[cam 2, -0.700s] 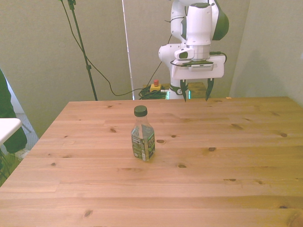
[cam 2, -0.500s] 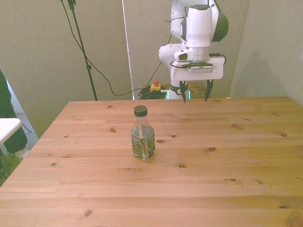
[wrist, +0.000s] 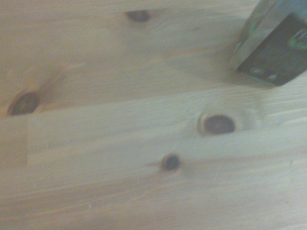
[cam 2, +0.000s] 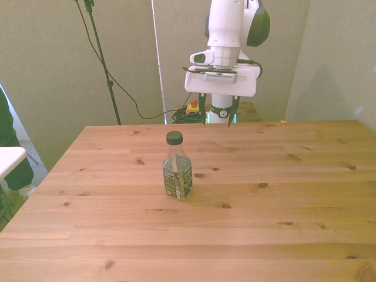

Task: Knock down the bottle

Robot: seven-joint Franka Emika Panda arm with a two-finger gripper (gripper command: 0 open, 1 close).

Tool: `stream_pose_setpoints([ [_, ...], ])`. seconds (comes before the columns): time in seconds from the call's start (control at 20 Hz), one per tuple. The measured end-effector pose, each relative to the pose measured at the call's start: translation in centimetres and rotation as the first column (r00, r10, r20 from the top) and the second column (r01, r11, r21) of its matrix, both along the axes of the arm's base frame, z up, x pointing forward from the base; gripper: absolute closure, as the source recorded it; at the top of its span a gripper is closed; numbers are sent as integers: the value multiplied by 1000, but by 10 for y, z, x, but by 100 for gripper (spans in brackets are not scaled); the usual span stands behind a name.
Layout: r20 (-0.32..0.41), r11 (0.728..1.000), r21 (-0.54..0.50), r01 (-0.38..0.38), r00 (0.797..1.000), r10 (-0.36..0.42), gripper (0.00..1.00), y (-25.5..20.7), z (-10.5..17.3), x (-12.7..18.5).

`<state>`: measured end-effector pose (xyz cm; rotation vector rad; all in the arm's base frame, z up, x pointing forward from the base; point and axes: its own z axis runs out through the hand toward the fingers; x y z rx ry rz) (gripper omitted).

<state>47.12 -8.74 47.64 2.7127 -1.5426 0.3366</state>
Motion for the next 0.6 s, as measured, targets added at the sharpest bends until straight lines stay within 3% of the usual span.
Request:
stream_pose_setpoints([
  [0.6,30,986,-39,163,986,-162,100,-54,5,65],
])
